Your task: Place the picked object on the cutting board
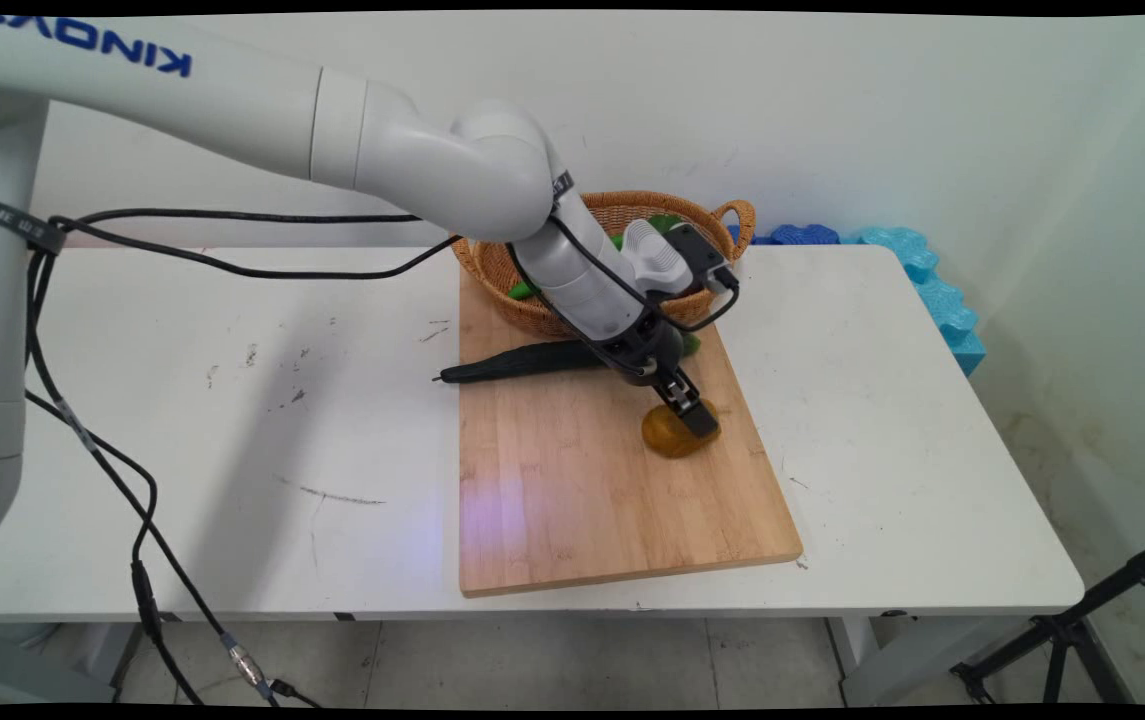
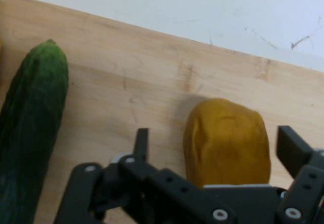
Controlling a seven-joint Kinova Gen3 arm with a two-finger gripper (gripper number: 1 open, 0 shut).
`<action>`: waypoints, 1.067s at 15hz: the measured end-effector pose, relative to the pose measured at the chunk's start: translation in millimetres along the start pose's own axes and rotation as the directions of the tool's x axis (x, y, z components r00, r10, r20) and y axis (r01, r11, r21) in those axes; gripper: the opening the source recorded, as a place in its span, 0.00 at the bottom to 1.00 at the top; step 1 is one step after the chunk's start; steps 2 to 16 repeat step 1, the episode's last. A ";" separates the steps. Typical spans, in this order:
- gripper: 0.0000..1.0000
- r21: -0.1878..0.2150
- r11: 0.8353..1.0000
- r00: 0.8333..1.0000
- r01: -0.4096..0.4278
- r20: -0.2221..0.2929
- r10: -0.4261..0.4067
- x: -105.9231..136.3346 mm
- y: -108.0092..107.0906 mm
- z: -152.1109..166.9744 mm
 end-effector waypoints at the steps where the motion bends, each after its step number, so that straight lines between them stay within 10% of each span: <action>1: 1.00 -0.001 1.000 1.000 -0.008 -0.003 0.008 1.1 0.6 -0.6; 16: 1.00 -0.001 1.000 1.000 -0.008 -0.003 0.008 1.1 0.6 -0.6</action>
